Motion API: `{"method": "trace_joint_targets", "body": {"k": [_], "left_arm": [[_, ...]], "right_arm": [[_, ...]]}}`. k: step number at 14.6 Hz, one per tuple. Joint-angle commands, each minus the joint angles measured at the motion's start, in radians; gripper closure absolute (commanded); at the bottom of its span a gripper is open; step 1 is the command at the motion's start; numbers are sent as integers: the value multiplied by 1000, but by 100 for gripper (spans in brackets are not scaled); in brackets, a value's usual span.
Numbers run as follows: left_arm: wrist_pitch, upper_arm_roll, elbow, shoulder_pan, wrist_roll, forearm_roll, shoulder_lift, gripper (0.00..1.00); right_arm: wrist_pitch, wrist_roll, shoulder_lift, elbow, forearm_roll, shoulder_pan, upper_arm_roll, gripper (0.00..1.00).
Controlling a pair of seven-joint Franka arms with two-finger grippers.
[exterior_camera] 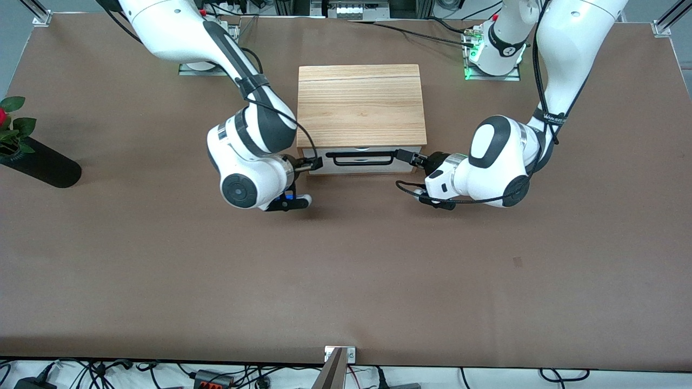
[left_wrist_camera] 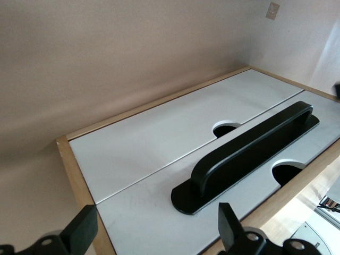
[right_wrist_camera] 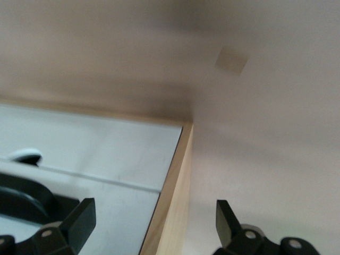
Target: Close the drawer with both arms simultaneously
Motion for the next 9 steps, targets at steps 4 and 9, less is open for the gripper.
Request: {"method": "trace_joint_targets", "body": {"k": [4, 9], "left_arm": [[-41, -8, -1, 13, 17, -21, -8, 0], [-187, 18, 189, 66, 9, 182, -17, 0]], "right_arm": [[21, -1, 13, 96, -25, -49, -43, 0], [40, 0, 11, 122, -33, -43, -104, 0]]}}
